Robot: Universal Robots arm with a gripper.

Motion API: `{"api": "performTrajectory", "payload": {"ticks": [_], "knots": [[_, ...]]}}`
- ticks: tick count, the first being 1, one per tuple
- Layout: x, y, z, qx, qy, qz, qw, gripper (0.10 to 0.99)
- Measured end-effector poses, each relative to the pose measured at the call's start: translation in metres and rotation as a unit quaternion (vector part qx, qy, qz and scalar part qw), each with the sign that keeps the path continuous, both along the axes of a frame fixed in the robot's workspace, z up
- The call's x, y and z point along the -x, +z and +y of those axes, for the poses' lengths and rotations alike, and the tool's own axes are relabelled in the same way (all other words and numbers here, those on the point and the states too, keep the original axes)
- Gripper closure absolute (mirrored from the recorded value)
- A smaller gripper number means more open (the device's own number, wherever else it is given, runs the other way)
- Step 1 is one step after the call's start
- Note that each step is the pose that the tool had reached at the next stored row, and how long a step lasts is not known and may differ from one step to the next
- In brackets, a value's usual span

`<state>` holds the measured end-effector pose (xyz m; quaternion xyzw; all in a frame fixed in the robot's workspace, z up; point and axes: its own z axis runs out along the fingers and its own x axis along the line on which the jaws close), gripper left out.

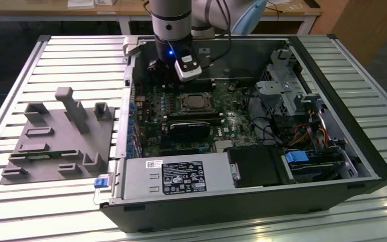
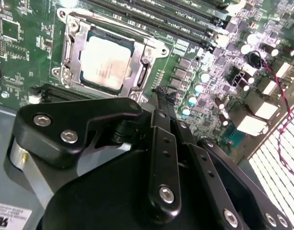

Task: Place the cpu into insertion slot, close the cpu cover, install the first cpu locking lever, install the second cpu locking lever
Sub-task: 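Install the first cpu locking lever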

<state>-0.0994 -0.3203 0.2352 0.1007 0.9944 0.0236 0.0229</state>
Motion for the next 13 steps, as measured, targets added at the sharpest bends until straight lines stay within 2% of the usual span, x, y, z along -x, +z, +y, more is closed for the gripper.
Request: {"api": "performTrajectory", "payload": {"ticks": [4, 7, 10, 11, 13], "knots": [[0.0004, 0.0042, 0.0000, -0.0059, 0.001, -0.0002, 1.0000, 0.984], [0.0019, 0.0047, 0.0000, -0.0160, 0.002, -0.0002, 0.9999, 0.984], [0.0057, 0.0047, 0.0000, -0.0235, 0.004, -0.0005, 0.9997, 0.984], [0.0068, 0.0047, 0.0000, -0.0277, 0.005, -0.0005, 0.9996, 0.984], [0.0079, 0.0047, 0.0000, -0.0420, 0.006, -0.0006, 0.9991, 0.984]]}}
